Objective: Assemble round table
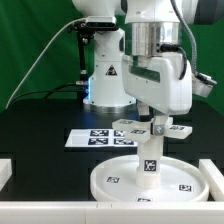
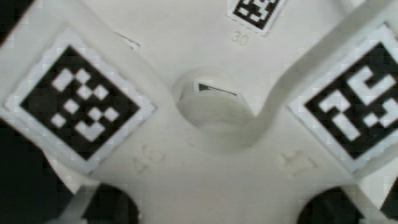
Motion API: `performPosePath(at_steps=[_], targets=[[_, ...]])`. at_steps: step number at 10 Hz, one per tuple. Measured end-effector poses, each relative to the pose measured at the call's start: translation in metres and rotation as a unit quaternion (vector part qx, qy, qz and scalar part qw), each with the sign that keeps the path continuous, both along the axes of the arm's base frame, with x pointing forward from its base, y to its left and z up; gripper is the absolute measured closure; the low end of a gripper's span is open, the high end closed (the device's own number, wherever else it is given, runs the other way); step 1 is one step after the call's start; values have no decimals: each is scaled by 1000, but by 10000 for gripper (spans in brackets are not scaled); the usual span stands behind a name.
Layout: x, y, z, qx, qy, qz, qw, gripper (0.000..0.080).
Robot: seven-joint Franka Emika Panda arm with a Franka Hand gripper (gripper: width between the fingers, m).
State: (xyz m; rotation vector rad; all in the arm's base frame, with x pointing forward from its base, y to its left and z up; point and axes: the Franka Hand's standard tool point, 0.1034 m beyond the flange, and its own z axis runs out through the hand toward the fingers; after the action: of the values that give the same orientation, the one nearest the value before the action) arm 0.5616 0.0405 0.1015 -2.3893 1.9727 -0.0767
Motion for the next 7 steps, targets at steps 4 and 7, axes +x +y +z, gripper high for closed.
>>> performPosePath(at_steps=[4, 7], targets=[[0, 0, 1, 0, 1, 16, 1000, 176], [4, 5, 24, 7, -6, 106, 994, 151]])
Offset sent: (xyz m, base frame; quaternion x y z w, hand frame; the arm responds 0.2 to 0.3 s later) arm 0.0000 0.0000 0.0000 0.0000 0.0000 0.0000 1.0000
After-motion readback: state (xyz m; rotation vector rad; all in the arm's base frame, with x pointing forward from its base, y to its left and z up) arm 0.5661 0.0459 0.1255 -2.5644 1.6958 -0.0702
